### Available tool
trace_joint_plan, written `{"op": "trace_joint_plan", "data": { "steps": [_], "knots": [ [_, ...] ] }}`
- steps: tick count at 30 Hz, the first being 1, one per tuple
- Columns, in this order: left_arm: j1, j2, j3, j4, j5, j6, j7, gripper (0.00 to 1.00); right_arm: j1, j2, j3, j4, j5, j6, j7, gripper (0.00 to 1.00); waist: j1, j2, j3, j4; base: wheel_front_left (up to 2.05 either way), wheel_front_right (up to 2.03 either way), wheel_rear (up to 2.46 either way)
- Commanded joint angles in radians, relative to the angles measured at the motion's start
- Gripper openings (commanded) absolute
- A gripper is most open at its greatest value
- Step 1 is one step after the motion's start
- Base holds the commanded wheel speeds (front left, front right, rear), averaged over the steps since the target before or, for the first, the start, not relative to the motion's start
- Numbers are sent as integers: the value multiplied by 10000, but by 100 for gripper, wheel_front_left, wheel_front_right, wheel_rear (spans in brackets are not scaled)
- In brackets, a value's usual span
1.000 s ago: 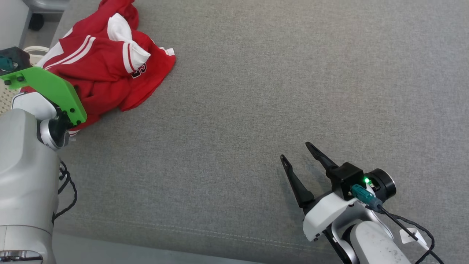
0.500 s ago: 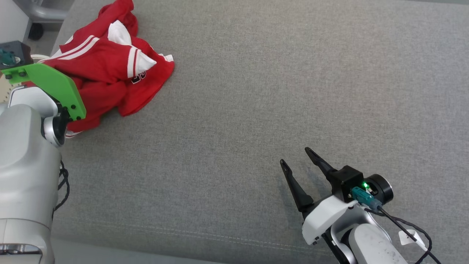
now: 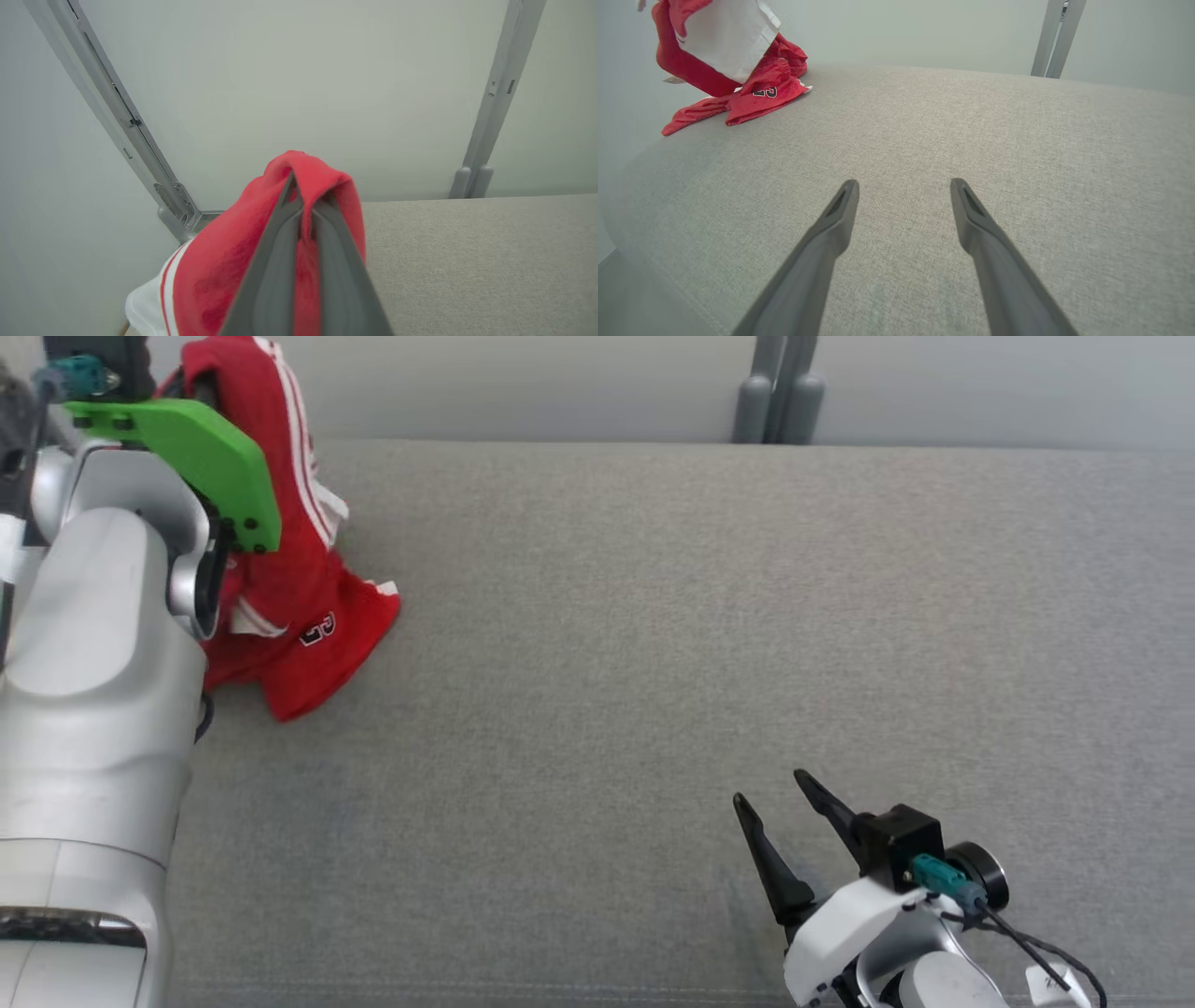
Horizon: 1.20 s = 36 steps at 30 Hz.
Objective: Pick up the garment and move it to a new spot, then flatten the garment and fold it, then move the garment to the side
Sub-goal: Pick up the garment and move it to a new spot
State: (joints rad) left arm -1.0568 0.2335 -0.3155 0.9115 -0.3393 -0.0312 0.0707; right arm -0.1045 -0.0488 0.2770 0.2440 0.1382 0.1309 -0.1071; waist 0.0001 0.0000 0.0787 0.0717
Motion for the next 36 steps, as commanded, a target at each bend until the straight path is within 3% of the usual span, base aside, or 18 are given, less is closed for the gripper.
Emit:
{"op": "trace_joint_plan", "data": {
  "steps": [1,15,21,28,32,36],
  "knots": [
    [-179,-53,-6,-73,23,-30,-68,0,133,-28,0,12,40,-3,13,100,-1,0,-818,-967,0,0,0],
    [-606,-1590,-459,-1415,-794,-506,-463,0,188,-25,-47,-129,158,-3,-25,100,-1,0,-796,-3432,0,0,0],
    [-192,-1812,-1235,-2228,-1997,-654,-505,0,16,-22,-11,-42,290,-3,-144,100,-1,0,-506,-4180,0,0,0],
    [695,-1791,-2706,-2785,-3867,121,-642,0,-93,-19,22,89,419,-3,-334,100,-1,0,-149,-4464,0,0,0],
    [1200,-1725,-2985,-2034,-3842,462,-730,0,-183,-21,-20,145,463,-3,-424,100,-1,0,83,-4397,0,0,0],
    [1633,-1213,-3067,-942,-3692,767,-761,0,-250,-21,-16,199,507,-3,-486,100,-1,0,244,-4274,0,0,0]
  ]
}}
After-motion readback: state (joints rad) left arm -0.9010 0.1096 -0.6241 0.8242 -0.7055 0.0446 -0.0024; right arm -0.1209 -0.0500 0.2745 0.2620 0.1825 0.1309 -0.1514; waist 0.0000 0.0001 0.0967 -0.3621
